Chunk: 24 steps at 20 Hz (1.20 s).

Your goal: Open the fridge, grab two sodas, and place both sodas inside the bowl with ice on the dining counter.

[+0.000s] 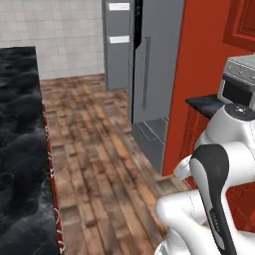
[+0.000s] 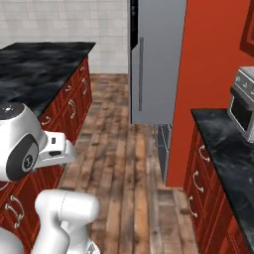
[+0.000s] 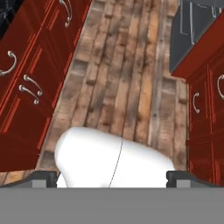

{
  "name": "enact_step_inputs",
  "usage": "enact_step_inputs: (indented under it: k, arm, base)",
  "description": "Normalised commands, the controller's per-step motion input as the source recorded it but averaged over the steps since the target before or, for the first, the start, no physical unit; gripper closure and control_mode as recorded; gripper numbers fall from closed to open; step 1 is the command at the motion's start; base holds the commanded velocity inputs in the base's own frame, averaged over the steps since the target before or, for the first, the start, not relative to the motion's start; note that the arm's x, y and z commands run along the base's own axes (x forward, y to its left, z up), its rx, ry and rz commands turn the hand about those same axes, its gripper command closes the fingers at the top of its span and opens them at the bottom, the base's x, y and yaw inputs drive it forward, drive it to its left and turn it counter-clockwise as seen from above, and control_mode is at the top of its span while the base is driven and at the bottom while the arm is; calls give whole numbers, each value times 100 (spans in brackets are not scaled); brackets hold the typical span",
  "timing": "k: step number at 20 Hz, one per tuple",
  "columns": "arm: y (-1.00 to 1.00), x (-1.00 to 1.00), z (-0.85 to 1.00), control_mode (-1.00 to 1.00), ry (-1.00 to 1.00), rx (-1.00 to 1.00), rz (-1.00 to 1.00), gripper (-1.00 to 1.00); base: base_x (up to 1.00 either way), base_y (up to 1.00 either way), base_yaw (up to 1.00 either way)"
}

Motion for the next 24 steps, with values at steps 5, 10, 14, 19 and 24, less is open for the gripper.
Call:
enact_step_inputs:
  k: [5, 10, 14, 19, 24]
  arm:
    - [0, 0, 0, 100, 0, 0, 0, -100]
    - [0, 0, 0, 100, 0, 0, 0, -100]
    - [0, 0, 0, 100, 0, 0, 0, -100]
    - [0, 0, 0, 100, 0, 0, 0, -100]
    - [0, 0, 0, 100, 0, 0, 0, -100]
  base:
    - [100, 0, 29]
    - [100, 0, 17]
    - [93, 2, 4]
    - [83, 3, 0]
    - [74, 8, -1]
